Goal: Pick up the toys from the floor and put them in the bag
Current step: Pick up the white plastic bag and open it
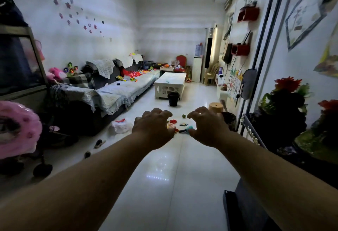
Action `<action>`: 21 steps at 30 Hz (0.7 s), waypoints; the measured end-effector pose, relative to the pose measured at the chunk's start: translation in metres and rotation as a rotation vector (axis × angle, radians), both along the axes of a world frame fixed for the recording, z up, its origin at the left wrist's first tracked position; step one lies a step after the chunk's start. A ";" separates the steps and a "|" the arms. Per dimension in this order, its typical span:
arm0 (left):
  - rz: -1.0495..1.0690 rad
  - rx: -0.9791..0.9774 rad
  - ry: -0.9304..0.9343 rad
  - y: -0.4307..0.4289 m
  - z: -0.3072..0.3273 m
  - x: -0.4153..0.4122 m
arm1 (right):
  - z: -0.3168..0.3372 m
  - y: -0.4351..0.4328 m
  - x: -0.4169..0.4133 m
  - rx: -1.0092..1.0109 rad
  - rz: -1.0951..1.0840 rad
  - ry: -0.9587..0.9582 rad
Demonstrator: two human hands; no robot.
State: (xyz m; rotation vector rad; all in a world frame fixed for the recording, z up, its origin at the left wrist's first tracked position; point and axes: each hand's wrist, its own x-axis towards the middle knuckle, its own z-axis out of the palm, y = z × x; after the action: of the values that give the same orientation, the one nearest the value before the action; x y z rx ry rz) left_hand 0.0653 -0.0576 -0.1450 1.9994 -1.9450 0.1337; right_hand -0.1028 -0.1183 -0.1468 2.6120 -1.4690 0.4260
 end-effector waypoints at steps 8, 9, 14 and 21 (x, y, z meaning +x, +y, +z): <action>0.019 0.187 0.024 -0.112 -0.074 0.001 | -0.068 -0.120 0.001 0.158 0.022 0.112; 0.024 0.222 0.028 -0.125 -0.082 0.001 | -0.076 -0.136 0.001 0.182 0.033 0.121; 0.074 0.338 0.077 -0.174 -0.118 0.021 | -0.111 -0.199 0.005 0.335 0.118 0.173; 0.119 0.444 0.135 -0.237 -0.152 0.071 | -0.146 -0.275 0.045 0.437 0.158 0.218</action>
State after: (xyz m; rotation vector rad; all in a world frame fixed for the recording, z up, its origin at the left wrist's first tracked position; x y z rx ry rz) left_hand 0.1363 -0.2946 -0.2973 2.3251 -1.8909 -0.4302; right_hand -0.0583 -0.3929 -0.2932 2.9963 -1.4185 -0.1906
